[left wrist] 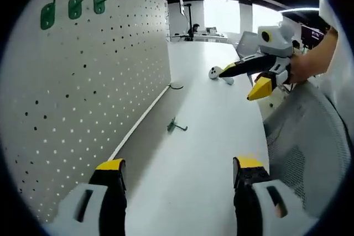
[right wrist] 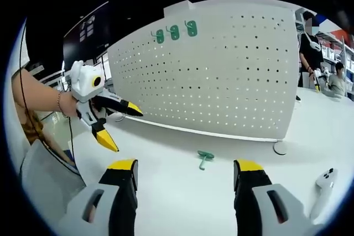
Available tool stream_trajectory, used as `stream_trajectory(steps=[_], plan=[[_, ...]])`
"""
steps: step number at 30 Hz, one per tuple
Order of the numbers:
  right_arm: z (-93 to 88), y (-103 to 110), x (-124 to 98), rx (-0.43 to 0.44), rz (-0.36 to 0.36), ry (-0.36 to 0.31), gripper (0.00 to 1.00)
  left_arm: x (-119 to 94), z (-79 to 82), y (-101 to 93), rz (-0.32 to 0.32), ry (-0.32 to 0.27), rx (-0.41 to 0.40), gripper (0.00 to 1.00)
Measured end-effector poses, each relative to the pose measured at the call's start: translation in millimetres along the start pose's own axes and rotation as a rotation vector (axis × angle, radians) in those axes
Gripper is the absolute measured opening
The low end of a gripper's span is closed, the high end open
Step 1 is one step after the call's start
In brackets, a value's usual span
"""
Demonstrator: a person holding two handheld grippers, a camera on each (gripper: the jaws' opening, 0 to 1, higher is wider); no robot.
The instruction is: Insert the hook assembly into the mounting plate slot until the hook locks in place.
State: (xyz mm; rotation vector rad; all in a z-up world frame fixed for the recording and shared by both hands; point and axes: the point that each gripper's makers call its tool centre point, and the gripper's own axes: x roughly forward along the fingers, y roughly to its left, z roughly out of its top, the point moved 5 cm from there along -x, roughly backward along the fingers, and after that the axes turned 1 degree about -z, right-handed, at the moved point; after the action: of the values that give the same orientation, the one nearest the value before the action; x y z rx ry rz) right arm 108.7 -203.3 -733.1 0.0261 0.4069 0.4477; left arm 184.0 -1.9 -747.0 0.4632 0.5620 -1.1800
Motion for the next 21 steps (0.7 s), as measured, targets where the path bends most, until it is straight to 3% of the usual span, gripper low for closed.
stream_trajectory(steps=[21], plan=[[-3.2, -2, -1, 0.008, -0.015, 0.017, 0.68, 48, 8.2, 5.3, -0.107, 0.122, 0.125, 0.82]])
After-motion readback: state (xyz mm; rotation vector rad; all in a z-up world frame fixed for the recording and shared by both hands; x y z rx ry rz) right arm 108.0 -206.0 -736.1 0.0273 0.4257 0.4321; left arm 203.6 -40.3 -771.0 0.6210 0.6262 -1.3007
